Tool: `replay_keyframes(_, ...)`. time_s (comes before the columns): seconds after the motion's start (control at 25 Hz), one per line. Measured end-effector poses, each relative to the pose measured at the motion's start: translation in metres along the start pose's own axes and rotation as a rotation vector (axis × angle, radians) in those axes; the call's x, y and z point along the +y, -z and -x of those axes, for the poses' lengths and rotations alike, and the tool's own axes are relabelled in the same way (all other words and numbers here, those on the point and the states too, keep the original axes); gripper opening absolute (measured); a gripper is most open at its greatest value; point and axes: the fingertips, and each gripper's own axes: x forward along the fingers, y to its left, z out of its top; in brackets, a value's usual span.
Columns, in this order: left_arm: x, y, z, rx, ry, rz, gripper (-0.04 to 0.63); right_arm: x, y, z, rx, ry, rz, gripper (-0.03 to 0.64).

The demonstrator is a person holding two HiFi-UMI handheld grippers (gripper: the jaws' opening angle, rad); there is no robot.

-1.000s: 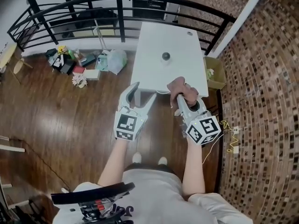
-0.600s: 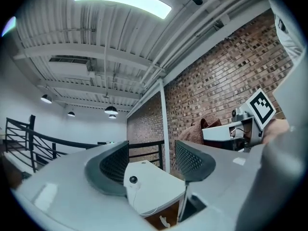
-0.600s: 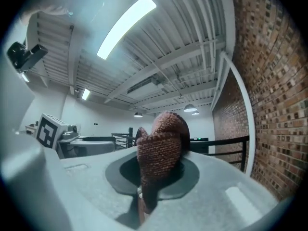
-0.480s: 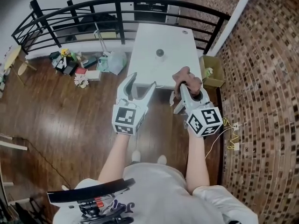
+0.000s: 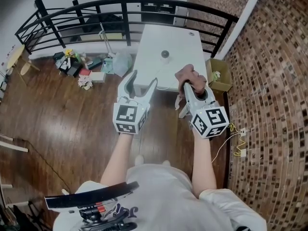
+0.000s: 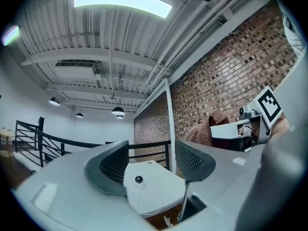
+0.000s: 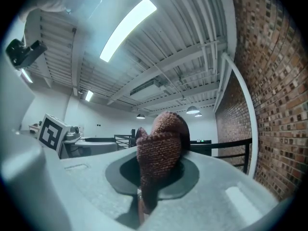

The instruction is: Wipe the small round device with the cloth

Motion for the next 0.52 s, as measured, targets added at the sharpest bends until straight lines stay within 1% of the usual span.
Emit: replay_keyframes(0.52,0.0033,0.0011,-0.0049,0.008,-0.004,-0.003,0.308,-0.0013,-0.0010,-0.0039,-0.011,-0.004,-0.017,0.029)
